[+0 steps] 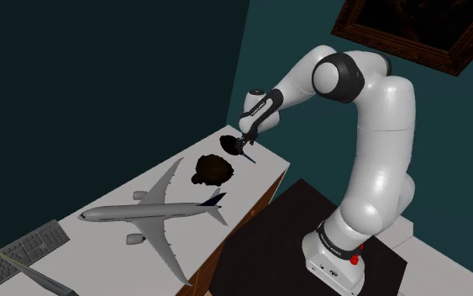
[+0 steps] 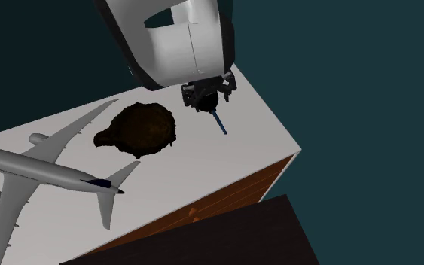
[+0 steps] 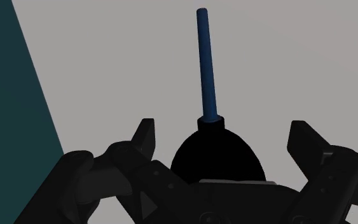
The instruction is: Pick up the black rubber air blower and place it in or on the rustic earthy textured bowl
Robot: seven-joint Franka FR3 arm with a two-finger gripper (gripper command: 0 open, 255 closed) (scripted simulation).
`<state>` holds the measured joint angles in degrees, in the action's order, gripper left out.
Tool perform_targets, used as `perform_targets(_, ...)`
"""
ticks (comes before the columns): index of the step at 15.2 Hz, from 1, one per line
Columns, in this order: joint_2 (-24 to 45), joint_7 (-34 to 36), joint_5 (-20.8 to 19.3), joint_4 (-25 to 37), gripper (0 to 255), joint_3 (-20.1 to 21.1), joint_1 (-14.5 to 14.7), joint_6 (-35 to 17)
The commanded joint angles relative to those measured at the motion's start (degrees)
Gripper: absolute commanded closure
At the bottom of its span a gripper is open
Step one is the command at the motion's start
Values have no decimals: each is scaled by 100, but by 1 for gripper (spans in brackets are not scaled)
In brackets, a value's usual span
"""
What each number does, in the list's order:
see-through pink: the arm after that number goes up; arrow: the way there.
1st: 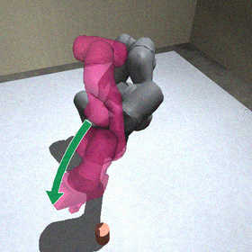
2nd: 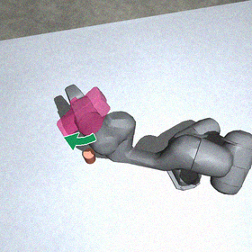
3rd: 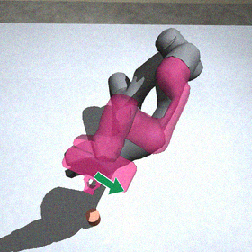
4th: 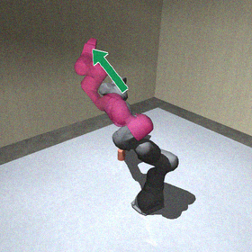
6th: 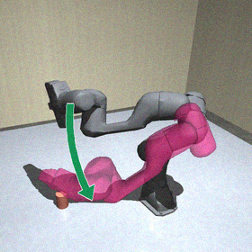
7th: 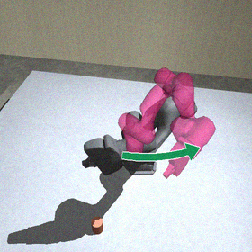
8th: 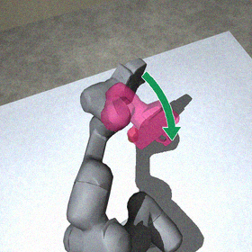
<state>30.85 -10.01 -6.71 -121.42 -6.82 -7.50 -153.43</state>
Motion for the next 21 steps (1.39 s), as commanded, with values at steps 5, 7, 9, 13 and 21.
perform_targets(5, 505, 2, 9, 247, 0, 8, -43, -274)
perform_targets(7, 699, -1, 14, 323, 0, 14, -64, -394)
perform_targets(9, 699, -1, 14, 322, 0, 14, -65, -395)
perform_targets(13, 699, -1, 14, 323, 0, 14, -65, -394)
perform_targets(21, 698, 0, 14, 322, 255, 14, -65, -393)
